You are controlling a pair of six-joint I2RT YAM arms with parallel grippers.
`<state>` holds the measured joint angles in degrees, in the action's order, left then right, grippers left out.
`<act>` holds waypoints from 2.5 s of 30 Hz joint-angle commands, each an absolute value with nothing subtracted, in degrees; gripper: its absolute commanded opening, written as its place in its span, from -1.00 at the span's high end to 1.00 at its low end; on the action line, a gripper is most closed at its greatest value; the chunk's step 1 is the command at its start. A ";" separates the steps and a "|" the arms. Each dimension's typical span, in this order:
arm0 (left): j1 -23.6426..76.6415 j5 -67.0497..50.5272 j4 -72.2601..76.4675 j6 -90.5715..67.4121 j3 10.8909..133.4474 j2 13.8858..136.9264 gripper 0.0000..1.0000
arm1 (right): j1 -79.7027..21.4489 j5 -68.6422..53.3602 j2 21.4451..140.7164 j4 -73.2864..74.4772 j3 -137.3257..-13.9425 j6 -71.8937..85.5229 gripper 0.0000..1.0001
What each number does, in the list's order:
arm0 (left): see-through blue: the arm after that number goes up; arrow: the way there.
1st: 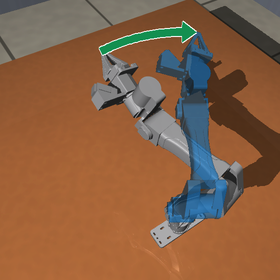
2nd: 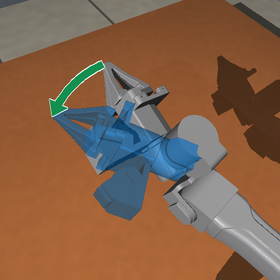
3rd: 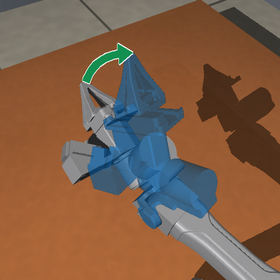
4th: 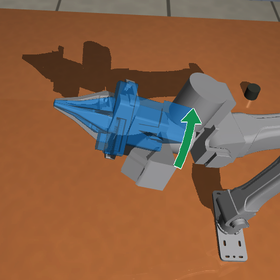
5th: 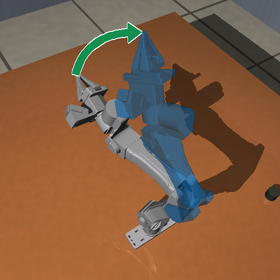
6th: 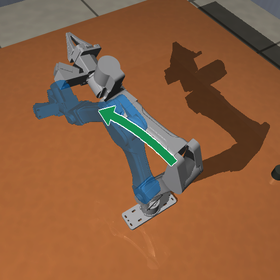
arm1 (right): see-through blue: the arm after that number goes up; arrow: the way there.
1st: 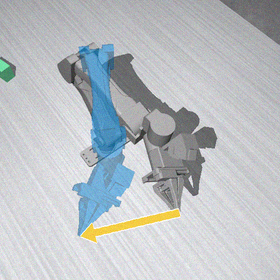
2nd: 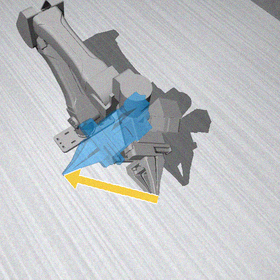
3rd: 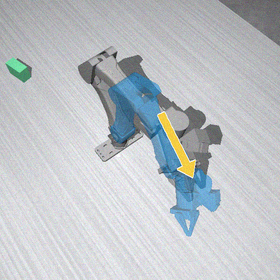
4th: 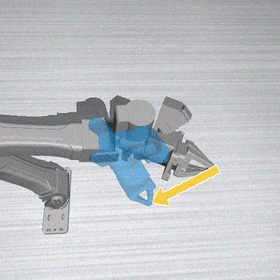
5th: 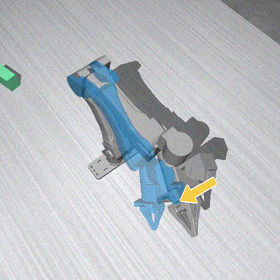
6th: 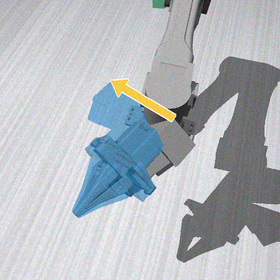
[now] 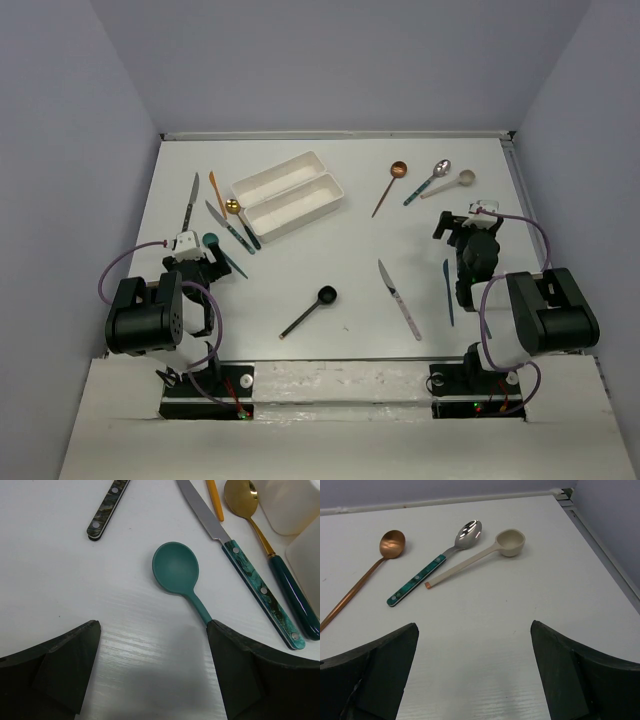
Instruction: Sort the eating utensils into containers
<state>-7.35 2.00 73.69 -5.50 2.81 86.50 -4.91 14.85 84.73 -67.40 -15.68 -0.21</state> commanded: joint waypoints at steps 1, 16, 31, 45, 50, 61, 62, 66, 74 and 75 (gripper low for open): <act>-7.47 3.25 118.83 -5.89 -3.08 85.52 -0.98 | -4.39 14.68 84.38 -68.91 -17.31 -0.18 -0.99; -9.67 -2.22 70.90 10.86 7.79 42.12 -0.98 | -4.39 7.16 58.81 -27.59 -29.16 10.37 -0.83; -10.55 -18.73 -26.37 27.34 76.02 83.04 -0.29 | -4.39 -7.56 66.80 15.38 -58.80 16.43 -0.71; -10.63 -7.92 -29.00 25.75 96.93 117.59 -0.26 | -4.39 -9.49 72.06 12.74 -55.81 13.71 -0.73; -12.03 -5.98 -29.98 26.37 96.52 119.36 -0.23 | -4.39 -11.86 73.74 12.57 -55.90 13.97 -0.73; -14.06 -5.71 -29.01 27.42 94.93 121.99 -0.25 | -4.39 -11.43 75.15 12.30 -55.55 14.06 -0.73; -13.98 -5.97 -28.66 27.33 94.40 121.99 -0.25 | -4.39 -11.34 75.23 12.30 -55.55 14.06 -0.73; -13.89 -7.47 -26.99 27.77 91.15 121.38 -0.25 | -4.39 -11.07 75.85 12.30 -55.63 14.15 -0.73; -13.89 -7.91 -25.31 28.04 89.82 120.66 -0.13 | -4.39 -10.64 76.20 12.22 -55.72 13.98 -0.73; -13.97 -7.56 -25.31 27.86 90.17 121.28 -0.01 | -4.39 -10.72 76.20 12.22 -55.72 13.97 -0.73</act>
<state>-14.20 -7.66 -24.21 27.27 91.05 121.56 -4.82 -10.52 76.31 14.11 -55.40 14.57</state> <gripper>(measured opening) 0.576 0.864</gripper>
